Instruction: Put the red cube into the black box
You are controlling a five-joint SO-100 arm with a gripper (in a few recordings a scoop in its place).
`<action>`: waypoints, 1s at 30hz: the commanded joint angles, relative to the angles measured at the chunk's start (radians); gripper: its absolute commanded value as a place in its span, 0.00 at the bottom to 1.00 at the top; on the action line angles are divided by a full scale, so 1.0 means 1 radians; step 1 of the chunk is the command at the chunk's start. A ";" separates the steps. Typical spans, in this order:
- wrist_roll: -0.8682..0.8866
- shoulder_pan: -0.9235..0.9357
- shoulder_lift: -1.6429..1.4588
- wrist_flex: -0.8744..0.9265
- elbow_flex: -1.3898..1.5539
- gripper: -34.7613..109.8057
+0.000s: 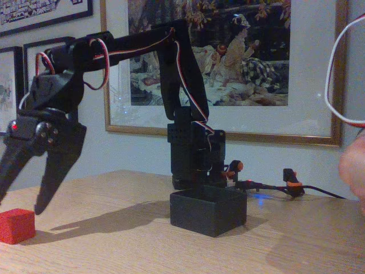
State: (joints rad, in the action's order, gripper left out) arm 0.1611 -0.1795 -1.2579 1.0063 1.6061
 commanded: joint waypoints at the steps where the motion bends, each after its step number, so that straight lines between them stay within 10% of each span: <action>1: 0.005 0.005 0.003 0.005 -0.041 0.44; 30: -0.060 -0.011 0.011 -0.018 -0.032 0.29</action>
State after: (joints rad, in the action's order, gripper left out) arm 0.0920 -0.1902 -1.1812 0.9725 1.5585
